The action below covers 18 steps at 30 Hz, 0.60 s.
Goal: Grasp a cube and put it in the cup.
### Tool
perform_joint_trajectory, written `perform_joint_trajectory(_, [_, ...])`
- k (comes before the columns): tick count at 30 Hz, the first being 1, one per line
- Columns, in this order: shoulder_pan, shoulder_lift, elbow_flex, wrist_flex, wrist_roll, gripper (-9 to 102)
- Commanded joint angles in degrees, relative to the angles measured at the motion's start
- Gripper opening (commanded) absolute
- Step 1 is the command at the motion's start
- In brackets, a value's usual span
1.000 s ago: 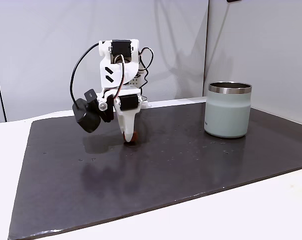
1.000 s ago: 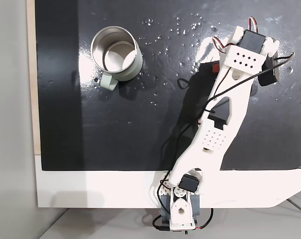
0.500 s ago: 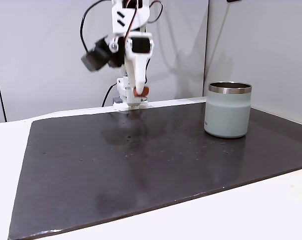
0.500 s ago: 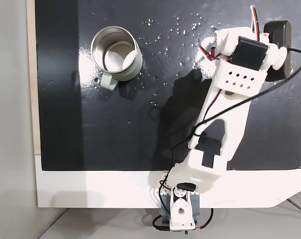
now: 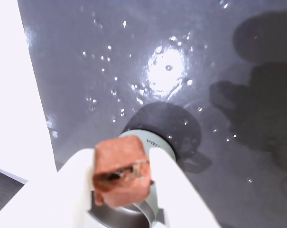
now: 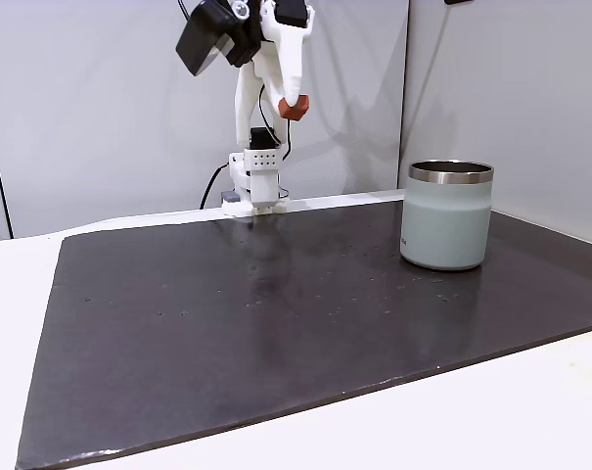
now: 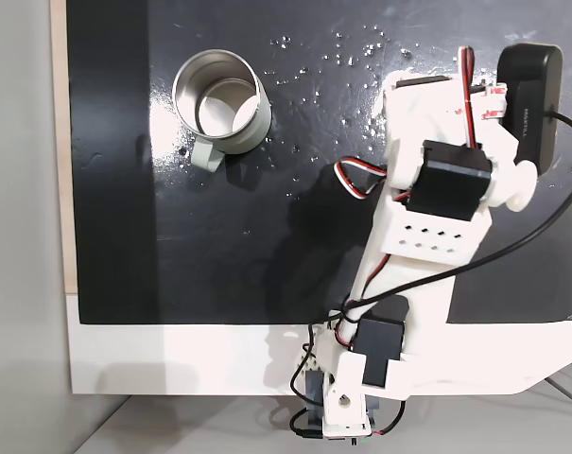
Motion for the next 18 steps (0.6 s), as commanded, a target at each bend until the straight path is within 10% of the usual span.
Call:
perform_joint_trajectory(1, [-3.8, 2.4, -2.6, 0.1, 1.8, 6])
perform_joint_trajectory(18, [-25.1, -10.1, -13.9, -1.8, 11.6, 5])
